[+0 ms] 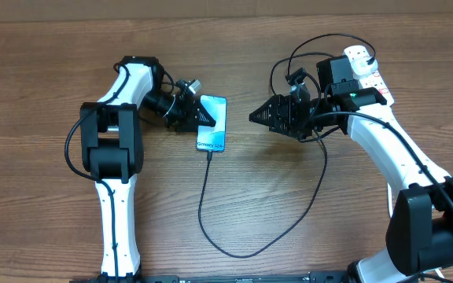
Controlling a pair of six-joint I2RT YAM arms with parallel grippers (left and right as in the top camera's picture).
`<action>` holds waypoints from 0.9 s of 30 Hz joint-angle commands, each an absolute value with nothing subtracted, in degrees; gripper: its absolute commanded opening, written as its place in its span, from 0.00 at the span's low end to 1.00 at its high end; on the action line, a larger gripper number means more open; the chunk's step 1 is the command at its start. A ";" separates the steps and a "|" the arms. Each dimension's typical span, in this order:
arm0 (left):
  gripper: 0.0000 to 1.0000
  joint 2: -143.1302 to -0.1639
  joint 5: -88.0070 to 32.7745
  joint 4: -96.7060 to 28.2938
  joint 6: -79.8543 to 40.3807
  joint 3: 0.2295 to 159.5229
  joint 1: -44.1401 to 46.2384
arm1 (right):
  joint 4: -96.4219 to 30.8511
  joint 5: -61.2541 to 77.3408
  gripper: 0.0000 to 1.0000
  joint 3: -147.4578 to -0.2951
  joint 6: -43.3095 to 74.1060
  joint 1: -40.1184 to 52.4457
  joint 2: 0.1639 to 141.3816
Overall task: Plug charger to phone and switch on socket
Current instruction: 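Lower the phone with the left gripper and lay it flat on the table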
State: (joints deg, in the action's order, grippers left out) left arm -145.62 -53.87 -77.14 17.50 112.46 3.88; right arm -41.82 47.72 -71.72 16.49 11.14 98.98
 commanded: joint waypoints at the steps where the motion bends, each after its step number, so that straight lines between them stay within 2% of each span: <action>1: 0.60 -146.15 -42.96 -76.25 13.34 112.84 3.66 | -41.74 47.55 0.81 -72.40 16.01 11.22 99.26; 6: 0.73 -146.15 -38.00 -77.56 11.07 114.85 3.66 | -41.74 47.48 0.82 -72.40 16.01 11.22 99.26; 7: 0.79 -146.15 -37.36 -77.89 11.05 115.55 3.66 | -41.74 47.27 0.82 -72.40 16.01 11.22 99.26; 9: 1.00 -146.15 -36.42 -78.76 11.05 117.03 3.66 | -41.85 46.13 0.82 -72.40 16.03 11.22 99.26; 18: 1.00 -146.15 -32.42 -80.95 8.05 123.39 3.66 | -43.09 42.44 0.83 -72.40 16.05 11.22 99.26; 27: 1.00 -142.32 -30.74 -88.68 6.44 136.68 2.96 | -47.72 38.04 0.84 -74.02 16.21 11.11 99.24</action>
